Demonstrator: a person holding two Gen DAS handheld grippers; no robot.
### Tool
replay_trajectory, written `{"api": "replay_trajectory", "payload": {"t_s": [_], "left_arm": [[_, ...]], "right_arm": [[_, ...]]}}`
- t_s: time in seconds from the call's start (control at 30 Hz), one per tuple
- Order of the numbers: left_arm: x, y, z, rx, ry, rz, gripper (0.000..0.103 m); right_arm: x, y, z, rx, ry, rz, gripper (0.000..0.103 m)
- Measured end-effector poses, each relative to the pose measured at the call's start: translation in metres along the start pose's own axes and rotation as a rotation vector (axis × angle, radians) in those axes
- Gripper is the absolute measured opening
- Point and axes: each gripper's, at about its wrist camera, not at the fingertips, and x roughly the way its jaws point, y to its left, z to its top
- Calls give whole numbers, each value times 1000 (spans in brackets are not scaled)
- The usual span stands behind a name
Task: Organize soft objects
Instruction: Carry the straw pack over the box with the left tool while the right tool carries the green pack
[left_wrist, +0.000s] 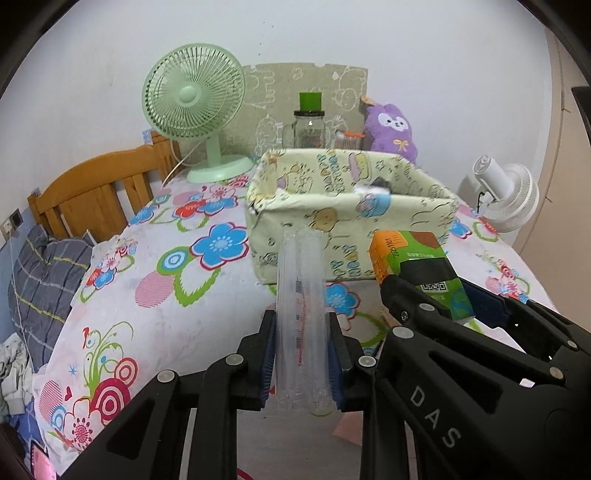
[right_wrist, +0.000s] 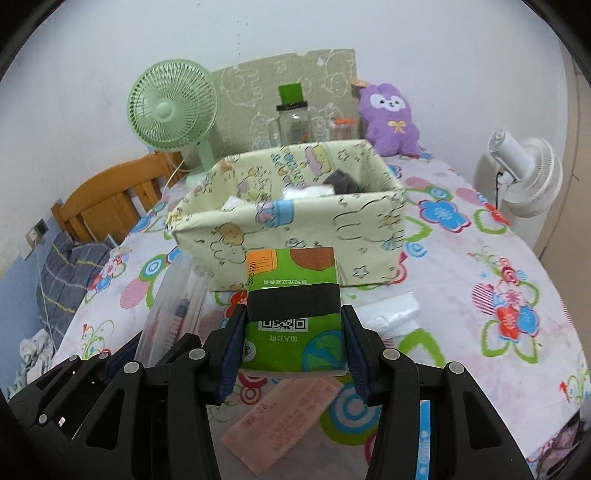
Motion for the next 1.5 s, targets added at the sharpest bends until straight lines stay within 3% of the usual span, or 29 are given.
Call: {"api": "replay_trajectory", "payload": {"t_s": [0.87,1.5], "left_arm": [[-49,-24,38,33,-109,-50,24],[-57,-28,68,39,-150,-46,24]], "right_arm": [[-64,-12,39,-10,-116,-31,53],[-72,-13,71,-48,-148,-32,53]]}}
